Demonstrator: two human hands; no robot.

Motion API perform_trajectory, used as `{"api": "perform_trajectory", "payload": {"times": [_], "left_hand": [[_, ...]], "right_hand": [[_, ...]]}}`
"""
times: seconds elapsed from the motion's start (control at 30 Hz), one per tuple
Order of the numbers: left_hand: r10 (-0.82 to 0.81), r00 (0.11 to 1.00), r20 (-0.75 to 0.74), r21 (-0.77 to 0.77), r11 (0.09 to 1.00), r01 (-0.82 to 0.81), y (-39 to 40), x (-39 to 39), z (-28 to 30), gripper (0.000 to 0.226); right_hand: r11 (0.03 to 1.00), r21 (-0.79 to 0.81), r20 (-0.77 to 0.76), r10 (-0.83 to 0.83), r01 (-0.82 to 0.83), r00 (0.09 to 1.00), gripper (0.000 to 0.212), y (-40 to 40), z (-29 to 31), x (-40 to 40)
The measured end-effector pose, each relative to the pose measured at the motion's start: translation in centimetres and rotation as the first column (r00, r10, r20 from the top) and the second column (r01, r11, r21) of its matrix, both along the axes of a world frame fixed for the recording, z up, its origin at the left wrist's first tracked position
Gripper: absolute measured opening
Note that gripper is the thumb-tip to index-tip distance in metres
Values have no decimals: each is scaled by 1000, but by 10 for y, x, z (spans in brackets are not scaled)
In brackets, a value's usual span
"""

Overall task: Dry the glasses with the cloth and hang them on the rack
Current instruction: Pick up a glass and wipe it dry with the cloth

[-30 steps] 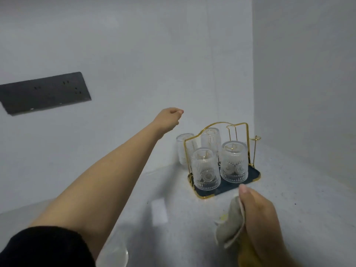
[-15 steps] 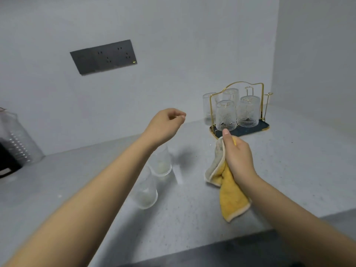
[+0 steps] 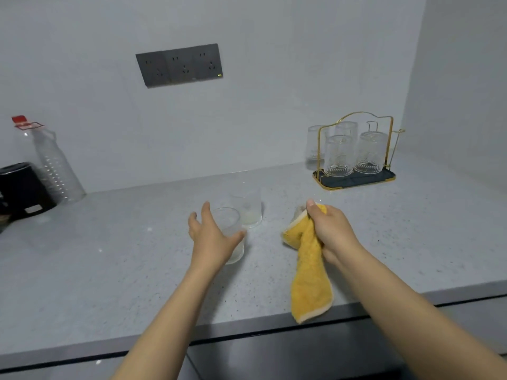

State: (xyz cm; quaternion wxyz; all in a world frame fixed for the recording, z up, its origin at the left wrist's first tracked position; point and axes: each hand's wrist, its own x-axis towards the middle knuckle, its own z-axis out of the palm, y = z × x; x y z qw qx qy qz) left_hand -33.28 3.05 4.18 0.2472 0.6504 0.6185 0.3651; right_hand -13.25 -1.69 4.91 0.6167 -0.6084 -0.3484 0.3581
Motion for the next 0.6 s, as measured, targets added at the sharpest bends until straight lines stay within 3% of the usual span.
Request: {"api": "perform_trajectory", "payload": {"times": [0.13,0.23,0.37,0.43,0.5,0.53,0.57,0.6], "left_hand": [[8,964,267,-70,998,11,3,-3,-15,119],[62,942,331,-80,996,-38,2,-1,-19,104],[22,903,430,-60,998,5,-14,4,-23,82],[-55,813,580,-54,993,106,-28,15,-19,73],[-127,639,759,-27,974,226,-40,32,-14,65],[-159,589,793,1,966,260,-45,40,-12,57],[-185,586,789,20,961,276,-49,46,-9,49],[-203,591,781,34,958,283,-51,51,-7,43]], "right_hand": [[1000,-14,-353,14,-21,935,25,-5,3,-11],[995,31,-587,98,-98,804,24,-10,2,-18],[977,131,-685,211,-167,698,41,-16,-1,-28],[956,199,-618,293,-216,729,40,-21,-2,-37],[925,268,-415,362,-267,835,42,-29,-8,-49],[906,296,-186,366,-303,912,43,-35,-12,-54],[874,327,88,350,-358,933,42,-40,-15,-58],[845,335,314,317,-417,895,41,-44,-17,-60]]}}
